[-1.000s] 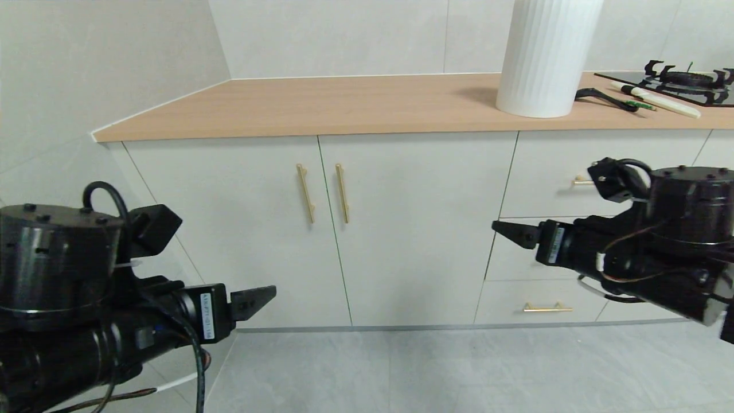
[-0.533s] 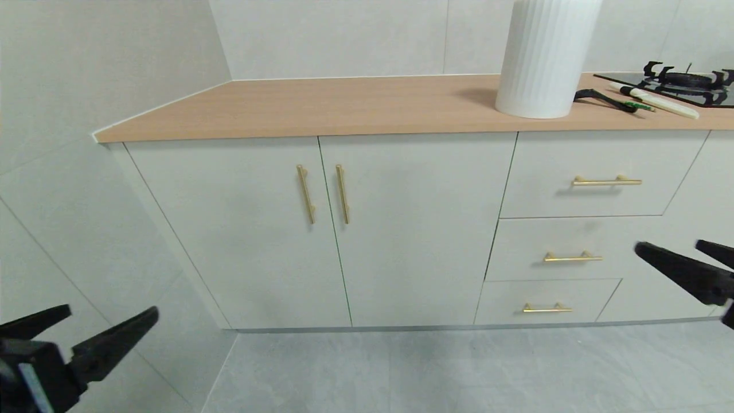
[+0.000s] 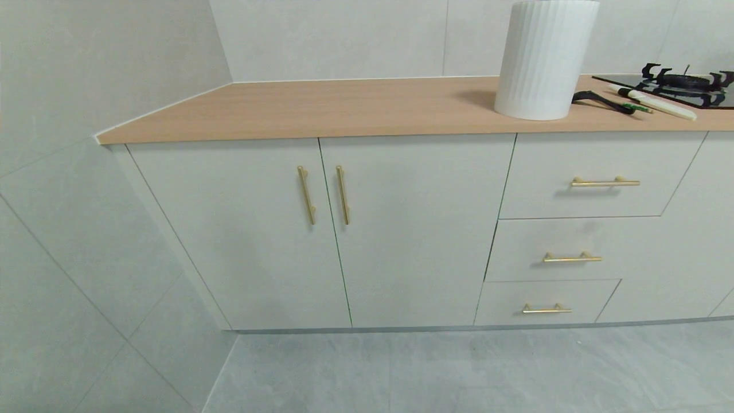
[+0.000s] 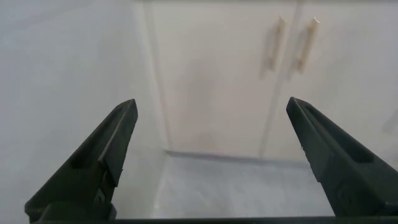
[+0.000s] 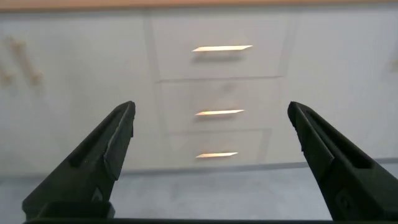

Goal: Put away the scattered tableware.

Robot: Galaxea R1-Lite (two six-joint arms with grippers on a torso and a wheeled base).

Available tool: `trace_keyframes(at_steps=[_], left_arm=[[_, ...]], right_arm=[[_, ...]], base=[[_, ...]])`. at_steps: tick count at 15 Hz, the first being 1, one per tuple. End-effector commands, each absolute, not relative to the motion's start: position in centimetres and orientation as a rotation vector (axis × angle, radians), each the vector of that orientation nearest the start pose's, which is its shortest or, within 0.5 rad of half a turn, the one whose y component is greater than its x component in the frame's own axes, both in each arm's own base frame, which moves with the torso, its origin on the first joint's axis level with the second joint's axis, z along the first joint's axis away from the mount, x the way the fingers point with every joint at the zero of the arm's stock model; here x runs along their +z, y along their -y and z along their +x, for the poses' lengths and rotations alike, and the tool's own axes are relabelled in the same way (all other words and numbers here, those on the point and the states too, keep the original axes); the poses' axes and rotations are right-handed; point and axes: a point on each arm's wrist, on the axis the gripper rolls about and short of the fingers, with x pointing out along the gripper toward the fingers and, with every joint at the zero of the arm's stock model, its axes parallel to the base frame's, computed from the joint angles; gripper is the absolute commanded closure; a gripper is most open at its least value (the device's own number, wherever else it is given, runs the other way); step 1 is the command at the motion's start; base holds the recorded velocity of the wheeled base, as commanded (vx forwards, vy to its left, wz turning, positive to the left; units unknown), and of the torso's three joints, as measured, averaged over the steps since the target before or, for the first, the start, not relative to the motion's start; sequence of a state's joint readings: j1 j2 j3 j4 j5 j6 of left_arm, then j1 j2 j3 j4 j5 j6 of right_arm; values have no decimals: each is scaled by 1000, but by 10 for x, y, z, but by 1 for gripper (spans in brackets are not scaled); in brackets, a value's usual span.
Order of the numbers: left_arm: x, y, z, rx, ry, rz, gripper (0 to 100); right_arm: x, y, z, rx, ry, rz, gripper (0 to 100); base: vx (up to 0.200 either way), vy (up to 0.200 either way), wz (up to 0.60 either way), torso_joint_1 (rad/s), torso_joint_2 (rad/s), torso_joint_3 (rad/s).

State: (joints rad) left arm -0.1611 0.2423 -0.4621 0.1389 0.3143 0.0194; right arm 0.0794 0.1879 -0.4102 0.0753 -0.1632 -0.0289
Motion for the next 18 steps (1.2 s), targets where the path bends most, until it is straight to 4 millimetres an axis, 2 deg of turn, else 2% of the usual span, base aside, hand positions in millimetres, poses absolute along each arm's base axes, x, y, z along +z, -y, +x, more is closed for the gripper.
trace_keyframes(at_steps=[1, 3, 5, 7, 9, 11, 15, 18], left_arm=[[170, -10, -59, 258, 168, 0, 0], [158, -7, -67, 289, 207, 30, 0], [149, -7, -62, 295, 180, 19, 0], [127, -6, -49, 283, 92, 36, 0], [101, -5, -34, 242, 41, 61, 0], [84, -4, -24, 196, 75, 74, 0], [80, -3, -23, 115, 43, 69, 0], [77, 0, -23, 8, 14, 54, 0]], right_arm=[[168, 4, -71, -162, 290, -24, 0], [164, 4, -69, -186, 278, -9, 0], [151, 4, -60, -190, 224, -15, 0], [121, 4, -42, -156, 129, -28, 0], [93, 1, -25, -66, 146, -35, 0], [88, 0, -24, -16, 116, -34, 0], [75, 0, -23, 25, -3, -41, 0], [75, -1, -23, 28, -7, -41, 0]], base=[[0, 0, 0, 0, 0, 0], [0, 0, 0, 0, 0, 0], [0, 0, 0, 0, 0, 0], [0, 0, 0, 0, 0, 0], [0, 0, 0, 0, 0, 0], [0, 0, 0, 0, 0, 0], [0, 0, 0, 0, 0, 0], [0, 0, 0, 0, 0, 0]])
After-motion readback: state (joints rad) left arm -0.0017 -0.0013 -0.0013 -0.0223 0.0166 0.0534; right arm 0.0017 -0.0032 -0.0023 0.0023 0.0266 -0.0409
